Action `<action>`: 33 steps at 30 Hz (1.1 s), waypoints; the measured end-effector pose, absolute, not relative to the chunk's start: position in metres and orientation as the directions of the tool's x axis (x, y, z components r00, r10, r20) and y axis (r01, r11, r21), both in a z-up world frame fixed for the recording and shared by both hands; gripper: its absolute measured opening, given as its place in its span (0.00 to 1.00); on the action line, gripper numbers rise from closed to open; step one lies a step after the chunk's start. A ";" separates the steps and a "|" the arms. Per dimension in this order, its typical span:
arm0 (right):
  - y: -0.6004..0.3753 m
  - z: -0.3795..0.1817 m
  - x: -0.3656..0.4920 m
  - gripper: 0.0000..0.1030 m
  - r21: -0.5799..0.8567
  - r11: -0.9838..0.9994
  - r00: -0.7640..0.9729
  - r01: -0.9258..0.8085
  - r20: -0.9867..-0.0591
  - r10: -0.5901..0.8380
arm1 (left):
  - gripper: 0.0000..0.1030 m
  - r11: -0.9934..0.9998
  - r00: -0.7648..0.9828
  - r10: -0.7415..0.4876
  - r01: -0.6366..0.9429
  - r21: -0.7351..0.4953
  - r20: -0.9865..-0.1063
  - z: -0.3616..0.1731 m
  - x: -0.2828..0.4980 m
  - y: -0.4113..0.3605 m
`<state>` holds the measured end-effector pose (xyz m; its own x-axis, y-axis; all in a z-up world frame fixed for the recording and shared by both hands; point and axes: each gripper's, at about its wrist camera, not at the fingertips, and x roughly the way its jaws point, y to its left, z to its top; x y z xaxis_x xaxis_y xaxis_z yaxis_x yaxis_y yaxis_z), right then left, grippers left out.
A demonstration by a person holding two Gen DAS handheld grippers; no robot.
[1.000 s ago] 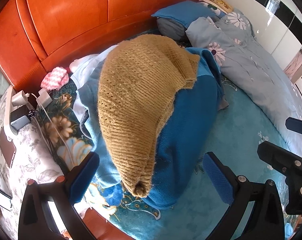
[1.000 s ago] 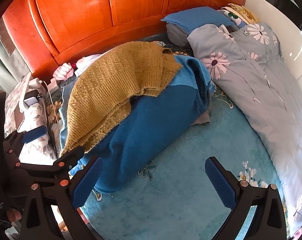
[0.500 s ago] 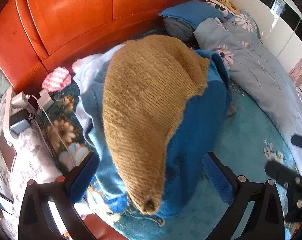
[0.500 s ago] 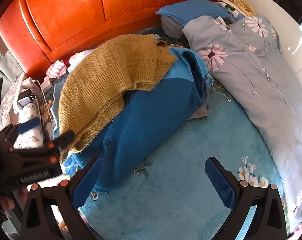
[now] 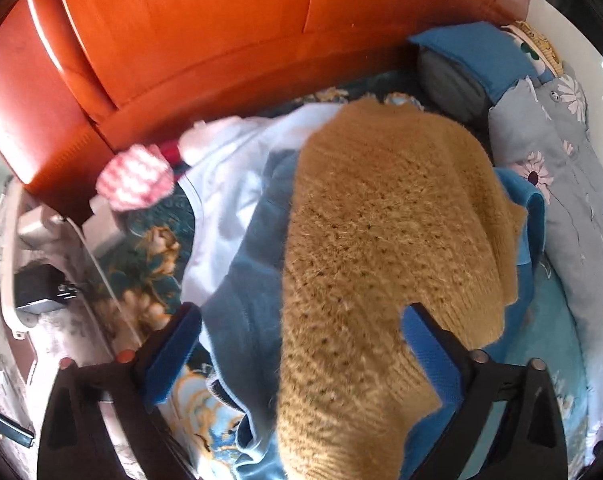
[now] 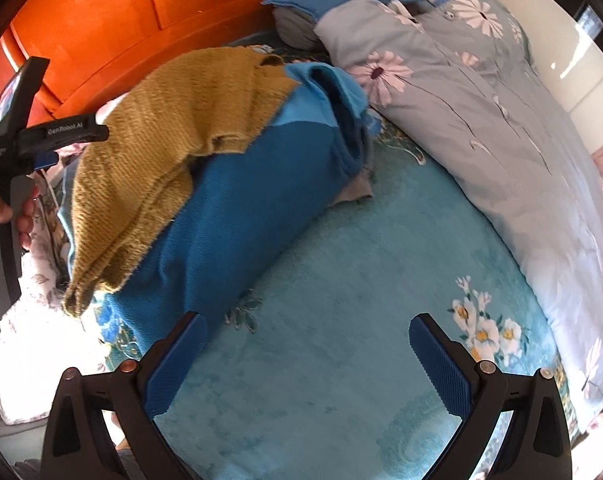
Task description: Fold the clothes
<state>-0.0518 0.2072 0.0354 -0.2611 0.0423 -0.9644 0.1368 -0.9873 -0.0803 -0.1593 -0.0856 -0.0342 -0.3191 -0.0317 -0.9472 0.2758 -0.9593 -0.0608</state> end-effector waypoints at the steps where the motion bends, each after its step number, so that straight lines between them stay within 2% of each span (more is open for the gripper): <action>1: 0.210 0.035 -0.052 1.00 -0.083 -0.989 -0.259 0.127 -0.965 0.047 | 0.72 -0.960 -0.301 -0.021 0.273 -0.065 -0.954 -0.038 -0.161 -0.085; 3: 0.216 0.035 -0.052 1.00 -0.084 -0.991 -0.256 0.108 -0.965 0.054 | 0.59 -0.953 -0.279 0.017 0.284 -0.100 -0.960 -0.042 -0.162 -0.085; 5: 0.222 0.035 -0.053 1.00 -0.083 -0.993 -0.258 0.089 -0.965 0.058 | 0.42 -0.944 -0.262 0.059 0.300 -0.139 -0.963 -0.045 -0.163 -0.086; 7: 0.225 0.038 -0.053 1.00 -0.084 -0.993 -0.262 0.080 -0.963 0.060 | 0.15 -0.940 -0.252 0.078 0.304 -0.155 -0.965 -0.045 -0.163 -0.083; 12: 0.234 0.042 -0.049 1.00 -0.074 -0.996 -0.275 0.045 -0.960 0.059 | 0.13 -0.945 -0.318 0.087 0.275 -0.179 -0.944 -0.018 -0.156 -0.066; 21: 0.269 0.052 -0.017 1.00 -0.030 -0.999 -0.308 -0.029 -0.951 0.038 | 0.12 -0.943 -0.504 0.243 0.079 -0.324 -0.829 0.081 -0.128 0.001; 27: 0.318 0.061 0.031 1.00 0.007 -0.997 -0.357 -0.077 -0.934 0.021 | 0.12 -0.924 -0.573 0.356 -0.100 -0.369 -0.738 0.144 -0.071 0.090; 33: 0.404 0.068 0.109 1.00 0.030 -0.990 -0.396 -0.136 -0.918 0.026 | 0.12 -0.870 -0.527 0.492 -0.266 -0.416 -0.693 0.179 0.012 0.206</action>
<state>0.1085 0.4039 0.0684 -0.3962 0.0265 -0.9178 -0.1362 -0.9902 0.0302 0.0117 0.2064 0.1788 -0.5265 0.4923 -0.6931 -0.2662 -0.8697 -0.4156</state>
